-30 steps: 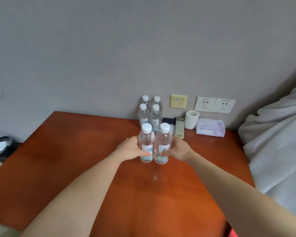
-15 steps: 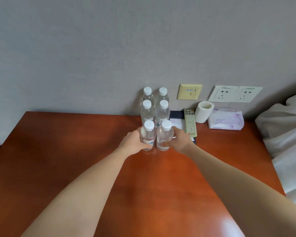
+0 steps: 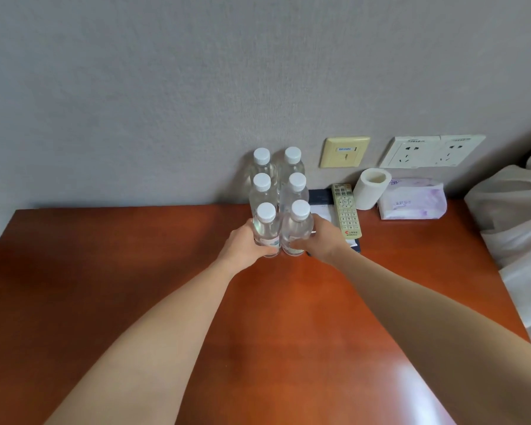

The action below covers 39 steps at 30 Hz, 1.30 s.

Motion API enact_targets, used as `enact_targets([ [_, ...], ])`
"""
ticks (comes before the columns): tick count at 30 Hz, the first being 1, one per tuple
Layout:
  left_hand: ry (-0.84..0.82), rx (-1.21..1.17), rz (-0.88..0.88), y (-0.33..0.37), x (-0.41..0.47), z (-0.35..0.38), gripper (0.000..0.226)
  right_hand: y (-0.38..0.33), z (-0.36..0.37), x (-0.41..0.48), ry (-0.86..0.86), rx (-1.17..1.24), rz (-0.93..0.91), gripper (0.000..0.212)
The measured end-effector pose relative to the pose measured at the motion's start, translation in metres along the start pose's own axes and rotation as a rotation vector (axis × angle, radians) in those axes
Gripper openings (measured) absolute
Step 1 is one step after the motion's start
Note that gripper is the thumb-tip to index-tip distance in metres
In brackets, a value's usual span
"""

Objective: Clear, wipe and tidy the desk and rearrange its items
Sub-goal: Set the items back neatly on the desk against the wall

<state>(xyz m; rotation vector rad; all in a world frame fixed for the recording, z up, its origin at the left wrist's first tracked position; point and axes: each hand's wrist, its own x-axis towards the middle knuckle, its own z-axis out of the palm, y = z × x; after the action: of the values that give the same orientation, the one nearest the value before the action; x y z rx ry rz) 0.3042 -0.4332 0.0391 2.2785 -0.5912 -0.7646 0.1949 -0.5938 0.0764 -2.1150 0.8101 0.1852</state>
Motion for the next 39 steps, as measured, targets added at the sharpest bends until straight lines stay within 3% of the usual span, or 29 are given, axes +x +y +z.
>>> enact_targets([
  [17,0.040,-0.021,-0.015,0.000,0.001,-0.008,0.068,-0.009,0.006,-0.001,-0.015,0.022,0.011,0.047],
  [23,0.033,-0.026,-0.018,0.000,0.002,-0.007,0.066,-0.007,0.007,0.000,-0.014,0.028,0.031,0.049],
  [39,-0.017,-0.040,-0.069,0.012,-0.023,-0.020,0.086,-0.017,0.002,-0.022,0.011,0.011,0.048,0.066],
])
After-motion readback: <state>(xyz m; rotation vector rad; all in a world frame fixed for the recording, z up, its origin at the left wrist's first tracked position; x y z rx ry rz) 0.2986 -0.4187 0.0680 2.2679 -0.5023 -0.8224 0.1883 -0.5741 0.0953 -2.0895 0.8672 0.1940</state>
